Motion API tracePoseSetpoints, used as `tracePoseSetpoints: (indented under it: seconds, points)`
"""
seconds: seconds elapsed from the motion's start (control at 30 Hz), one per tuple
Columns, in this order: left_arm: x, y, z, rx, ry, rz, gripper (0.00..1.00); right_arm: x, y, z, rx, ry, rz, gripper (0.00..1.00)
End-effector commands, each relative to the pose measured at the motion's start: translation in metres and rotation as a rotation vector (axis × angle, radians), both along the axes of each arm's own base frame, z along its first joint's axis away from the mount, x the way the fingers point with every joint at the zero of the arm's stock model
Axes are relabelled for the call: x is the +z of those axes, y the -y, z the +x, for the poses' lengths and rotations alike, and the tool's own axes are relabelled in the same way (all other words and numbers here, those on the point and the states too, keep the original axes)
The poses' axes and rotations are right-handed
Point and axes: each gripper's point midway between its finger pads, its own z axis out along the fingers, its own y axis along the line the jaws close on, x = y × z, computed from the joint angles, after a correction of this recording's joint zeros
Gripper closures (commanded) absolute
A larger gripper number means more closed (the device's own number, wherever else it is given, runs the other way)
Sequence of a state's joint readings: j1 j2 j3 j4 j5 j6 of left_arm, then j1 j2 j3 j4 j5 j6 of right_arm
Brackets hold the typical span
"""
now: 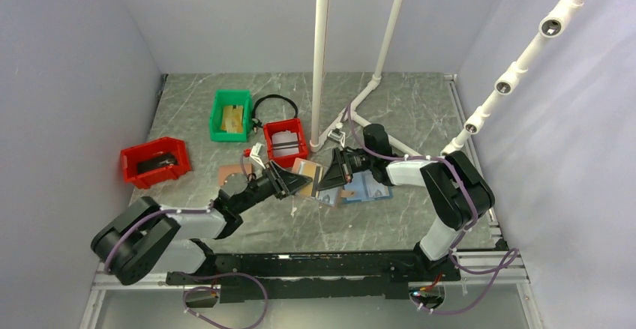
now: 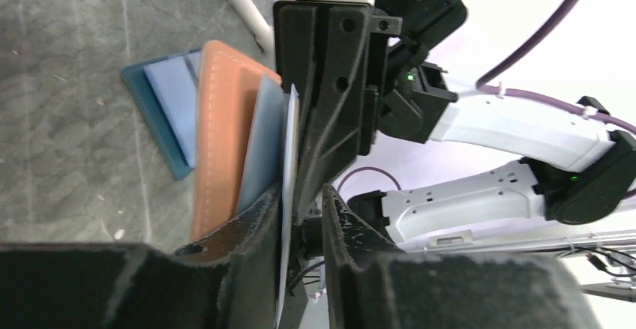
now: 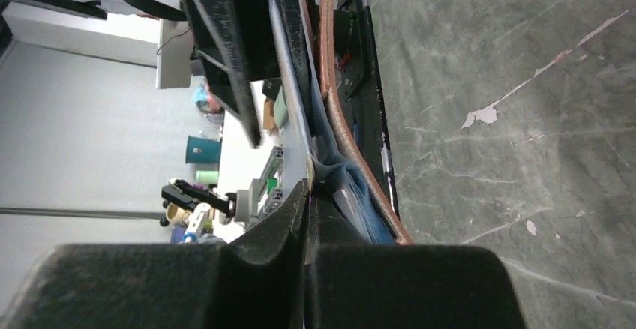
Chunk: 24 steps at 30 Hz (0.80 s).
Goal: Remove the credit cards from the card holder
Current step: Remove the credit card from the card holder.
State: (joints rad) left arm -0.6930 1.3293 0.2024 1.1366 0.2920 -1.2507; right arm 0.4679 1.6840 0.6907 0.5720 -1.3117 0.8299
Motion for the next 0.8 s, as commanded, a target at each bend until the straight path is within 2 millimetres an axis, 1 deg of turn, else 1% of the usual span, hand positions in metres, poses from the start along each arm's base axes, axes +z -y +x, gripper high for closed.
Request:
tracePoseSetpoints:
  seconds: [0.0, 0.07, 0.1, 0.2, 0.23, 0.33, 0.37, 0.43, 0.57, 0.77]
  points:
    - [0.029, -0.001, -0.005, -0.007, 0.058, -0.014, 0.66, 0.012, 0.001, 0.0, 0.06, 0.107, 0.06, 1.0]
    - [0.028, -0.004, -0.007, -0.002, 0.053, 0.011, 0.62, 0.012, 0.003, -0.003, 0.087, 0.125, 0.068, 1.0]
    - [0.03, -0.006, -0.007, 0.001, 0.056, 0.014, 0.61, 0.013, 0.004, -0.005, 0.095, 0.134, 0.075, 1.0]
    - [0.028, -0.009, -0.009, 0.008, 0.044, 0.02, 0.65, 0.015, 0.005, -0.007, 0.104, 0.16, 0.088, 1.0]
    - [0.027, -0.009, -0.01, 0.003, 0.042, 0.02, 0.69, 0.015, 0.005, -0.007, 0.106, 0.163, 0.087, 1.0]
    - [0.026, -0.007, -0.012, -0.013, 0.039, 0.006, 0.88, 0.014, 0.005, -0.007, 0.109, 0.164, 0.085, 1.0]
    - [0.026, -0.007, -0.011, -0.015, 0.039, 0.0, 0.93, 0.013, 0.006, -0.007, 0.109, 0.162, 0.084, 1.0]
    - [0.026, -0.006, -0.01, -0.023, 0.039, -0.013, 0.97, 0.012, 0.006, -0.007, 0.111, 0.159, 0.082, 1.0]
    - [0.027, -0.007, -0.009, -0.034, 0.041, -0.025, 0.97, 0.008, 0.006, -0.005, 0.115, 0.161, 0.07, 1.0]
    - [0.029, -0.01, -0.009, -0.038, 0.039, -0.009, 0.89, 0.005, 0.007, -0.005, 0.117, 0.16, 0.067, 1.0]
